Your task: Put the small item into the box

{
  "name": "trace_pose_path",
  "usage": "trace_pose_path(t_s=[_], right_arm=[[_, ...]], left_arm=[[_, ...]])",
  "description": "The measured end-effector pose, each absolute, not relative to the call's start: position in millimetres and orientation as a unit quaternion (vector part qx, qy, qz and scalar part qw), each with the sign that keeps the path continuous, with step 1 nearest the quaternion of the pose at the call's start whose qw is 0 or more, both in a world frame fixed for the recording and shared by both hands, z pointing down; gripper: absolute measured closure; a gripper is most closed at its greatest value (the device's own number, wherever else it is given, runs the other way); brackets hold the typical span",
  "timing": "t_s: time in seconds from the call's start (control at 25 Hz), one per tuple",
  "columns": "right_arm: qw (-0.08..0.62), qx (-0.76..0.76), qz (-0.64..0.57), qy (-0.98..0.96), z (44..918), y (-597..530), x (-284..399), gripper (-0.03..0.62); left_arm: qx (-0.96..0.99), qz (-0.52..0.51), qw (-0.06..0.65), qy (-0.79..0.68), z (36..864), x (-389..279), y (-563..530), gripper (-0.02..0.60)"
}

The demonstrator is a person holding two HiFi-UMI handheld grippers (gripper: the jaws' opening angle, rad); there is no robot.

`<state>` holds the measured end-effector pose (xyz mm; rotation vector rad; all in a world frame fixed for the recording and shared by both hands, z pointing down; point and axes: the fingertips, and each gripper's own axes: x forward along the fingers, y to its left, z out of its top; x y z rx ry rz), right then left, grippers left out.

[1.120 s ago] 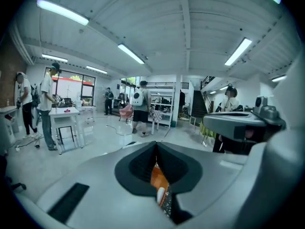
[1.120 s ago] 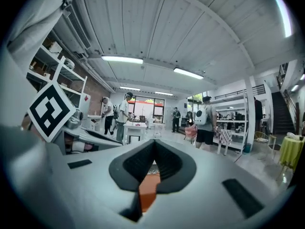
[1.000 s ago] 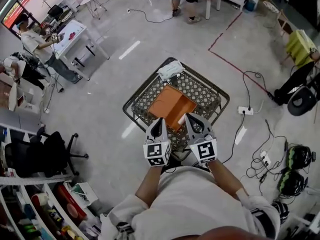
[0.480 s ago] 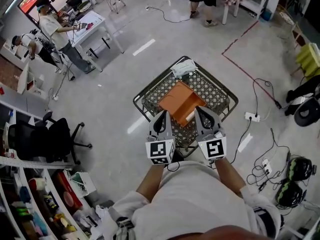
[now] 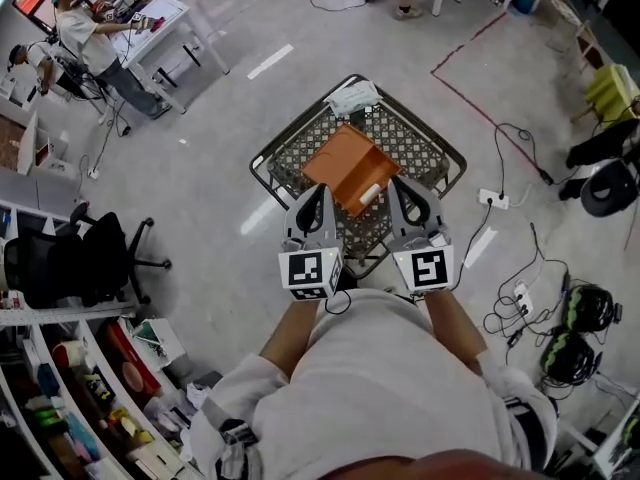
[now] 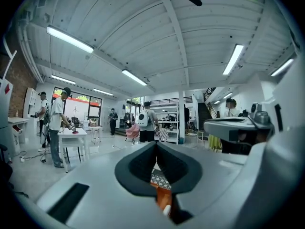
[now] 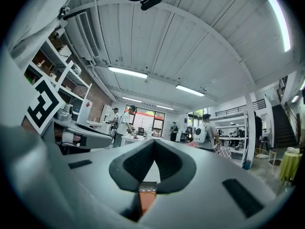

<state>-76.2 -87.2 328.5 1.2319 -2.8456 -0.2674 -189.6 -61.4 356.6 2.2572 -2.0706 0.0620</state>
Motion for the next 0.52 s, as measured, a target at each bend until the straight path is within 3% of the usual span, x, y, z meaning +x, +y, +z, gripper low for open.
trace_pose_path(t_s=[0.52], right_arm=[[0.013, 0.407, -0.079, -0.91, 342.7, -89.1, -85.7, 0.591]], left_arm=[[0.745, 0.039, 0.051, -0.664, 374.3, -198.7, -62.6, 0.572]])
